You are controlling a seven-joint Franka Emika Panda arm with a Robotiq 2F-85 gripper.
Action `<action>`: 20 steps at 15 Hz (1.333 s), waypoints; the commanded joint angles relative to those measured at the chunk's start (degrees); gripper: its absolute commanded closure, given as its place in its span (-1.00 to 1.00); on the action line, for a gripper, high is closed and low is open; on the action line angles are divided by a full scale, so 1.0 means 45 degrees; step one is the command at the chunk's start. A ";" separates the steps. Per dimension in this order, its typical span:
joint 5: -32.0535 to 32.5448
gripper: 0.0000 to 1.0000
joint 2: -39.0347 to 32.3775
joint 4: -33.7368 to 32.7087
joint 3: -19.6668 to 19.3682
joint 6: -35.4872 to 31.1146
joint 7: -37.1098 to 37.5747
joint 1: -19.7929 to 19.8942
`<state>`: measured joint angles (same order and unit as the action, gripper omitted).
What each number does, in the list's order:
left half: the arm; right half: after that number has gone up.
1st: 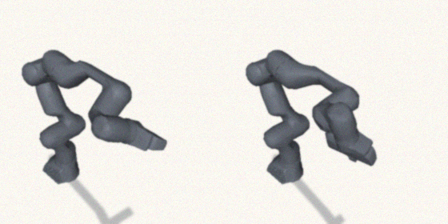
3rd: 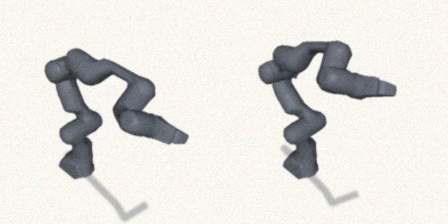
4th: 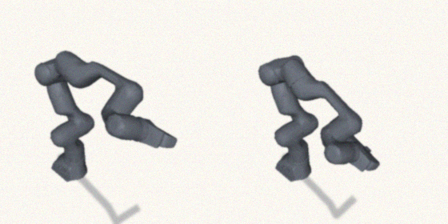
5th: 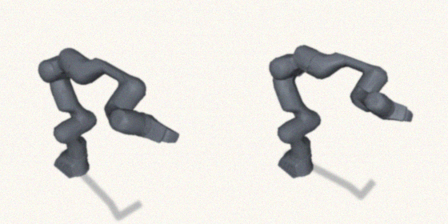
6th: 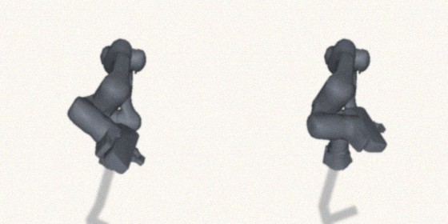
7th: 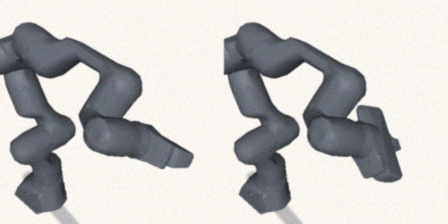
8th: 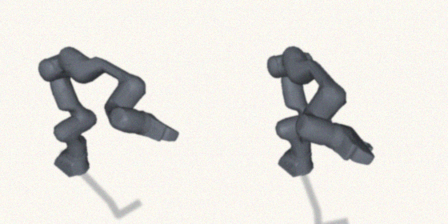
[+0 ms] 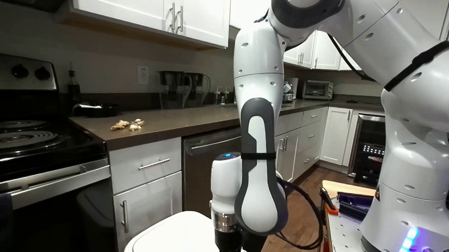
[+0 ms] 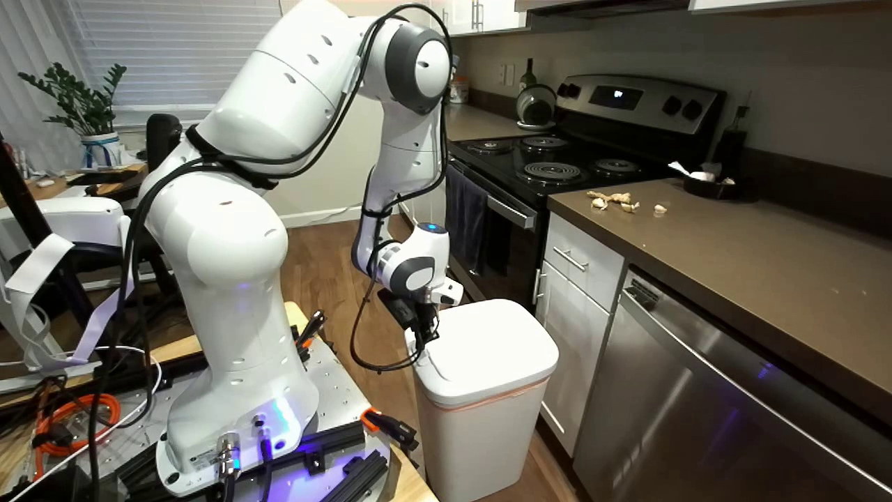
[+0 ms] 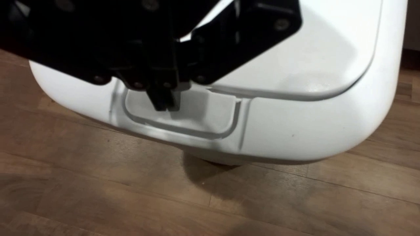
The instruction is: Open the bin
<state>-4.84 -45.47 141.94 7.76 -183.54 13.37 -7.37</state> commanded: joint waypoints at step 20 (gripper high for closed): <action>0.0062 0.92 -0.0970 0.0925 -0.0065 -0.3057 -0.0929 -0.0199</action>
<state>-4.82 -46.35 146.24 7.76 -192.81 10.98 -8.47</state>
